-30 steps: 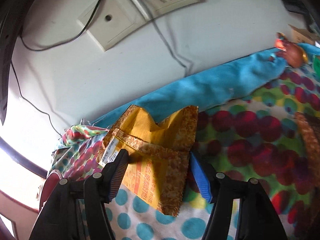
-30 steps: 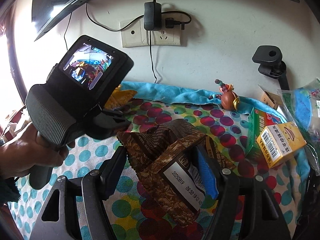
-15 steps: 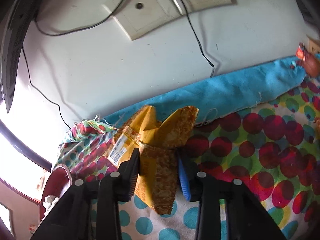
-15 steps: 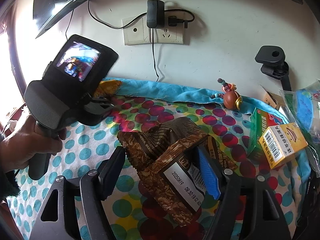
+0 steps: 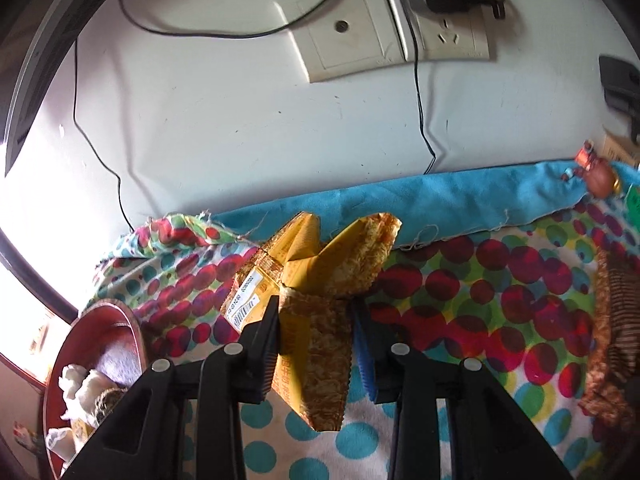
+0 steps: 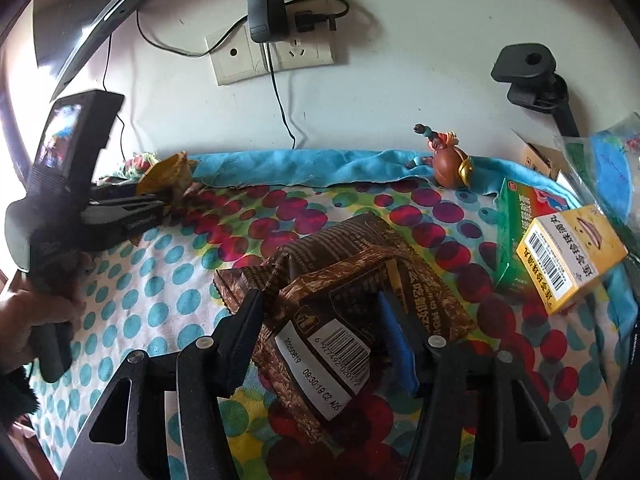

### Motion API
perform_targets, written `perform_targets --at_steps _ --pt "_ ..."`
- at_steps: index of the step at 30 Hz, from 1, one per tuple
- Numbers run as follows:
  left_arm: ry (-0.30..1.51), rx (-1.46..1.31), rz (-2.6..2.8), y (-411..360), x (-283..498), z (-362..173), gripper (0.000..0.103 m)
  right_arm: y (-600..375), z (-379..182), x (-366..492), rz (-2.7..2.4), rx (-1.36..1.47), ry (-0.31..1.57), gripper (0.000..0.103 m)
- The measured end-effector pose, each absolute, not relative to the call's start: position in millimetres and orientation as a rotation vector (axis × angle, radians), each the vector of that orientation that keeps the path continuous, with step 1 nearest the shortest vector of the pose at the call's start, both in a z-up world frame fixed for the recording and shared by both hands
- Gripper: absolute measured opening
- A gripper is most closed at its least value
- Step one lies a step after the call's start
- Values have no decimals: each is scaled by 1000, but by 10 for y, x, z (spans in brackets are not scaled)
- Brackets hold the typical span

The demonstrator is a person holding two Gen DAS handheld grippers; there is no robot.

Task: Organize objects

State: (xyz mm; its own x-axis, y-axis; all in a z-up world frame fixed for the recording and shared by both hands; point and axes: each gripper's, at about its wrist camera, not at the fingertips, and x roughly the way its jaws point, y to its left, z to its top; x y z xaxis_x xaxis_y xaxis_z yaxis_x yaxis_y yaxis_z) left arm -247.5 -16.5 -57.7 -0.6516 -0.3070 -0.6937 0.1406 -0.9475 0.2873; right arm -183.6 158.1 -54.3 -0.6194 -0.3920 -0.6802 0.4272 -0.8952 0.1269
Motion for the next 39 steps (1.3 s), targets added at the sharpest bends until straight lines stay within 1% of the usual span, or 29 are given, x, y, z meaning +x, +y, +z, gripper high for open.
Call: perform_targets --at_steps 1,2,3,8,10,11,13,14,16,18,19,21,22,23,26,28,34,36,39 --pt "-274 1166 -2644 -189 -2441 -549 34 1575 -535 -1825 -2482 1018 74 48" --pt "-261 1165 -2649 -203 -2409 -533 34 1575 -521 -1807 -2488 1004 79 39" --pt "-253 1160 -2656 -201 -2378 -508 34 1578 -500 -1780 -2492 981 81 34" --pt "-211 1130 -2710 -254 -2195 -344 34 1545 -474 -1752 -2502 957 114 31" --pt "-174 1129 -2721 -301 -2134 -296 34 1550 -472 -1753 -2502 958 110 31" --pt "-140 1134 -2737 -335 -2100 -273 34 1552 -472 -1756 -2502 959 108 35" --pt "-76 1141 -2762 -403 -2035 -237 34 1542 -491 -1779 -2500 982 111 50" --pt "-53 1145 -2766 -436 -1999 -225 34 1533 -511 -1804 -2511 1010 119 64" --pt "-28 1155 -2780 -494 -1940 -217 34 1522 -542 -1838 -2516 1047 132 66" --pt "-19 1155 -2791 -528 -1889 -207 34 1507 -549 -1834 -2505 1048 138 78" --pt "-10 1158 -2791 -547 -1862 -201 34 1499 -548 -1823 -2508 1044 146 81" --pt "24 1168 -2792 -590 -1823 -191 34 1507 -538 -1800 -2534 1033 153 92" --pt "46 1176 -2794 -610 -1804 -182 34 1522 -538 -1801 -2534 1032 146 94" --pt "66 1178 -2793 -627 -1777 -173 34 1529 -543 -1811 -2537 1040 140 98" --pt "121 1181 -2796 -660 -1695 -148 34 1523 -600 -1878 -2522 1099 131 101" --pt "145 1180 -2805 -667 -1628 -128 34 1489 -646 -1909 -2522 1144 159 102" --pt "126 1167 -2841 -642 -1503 -45 34 1400 -668 -1979 -2541 1159 204 103" --pt "130 1170 -2847 -646 -1482 -33 34 1337 -683 -2024 -2546 1169 246 103" --pt "141 1176 -2853 -656 -1455 -39 34 1192 -762 -2097 -2542 1218 377 103"
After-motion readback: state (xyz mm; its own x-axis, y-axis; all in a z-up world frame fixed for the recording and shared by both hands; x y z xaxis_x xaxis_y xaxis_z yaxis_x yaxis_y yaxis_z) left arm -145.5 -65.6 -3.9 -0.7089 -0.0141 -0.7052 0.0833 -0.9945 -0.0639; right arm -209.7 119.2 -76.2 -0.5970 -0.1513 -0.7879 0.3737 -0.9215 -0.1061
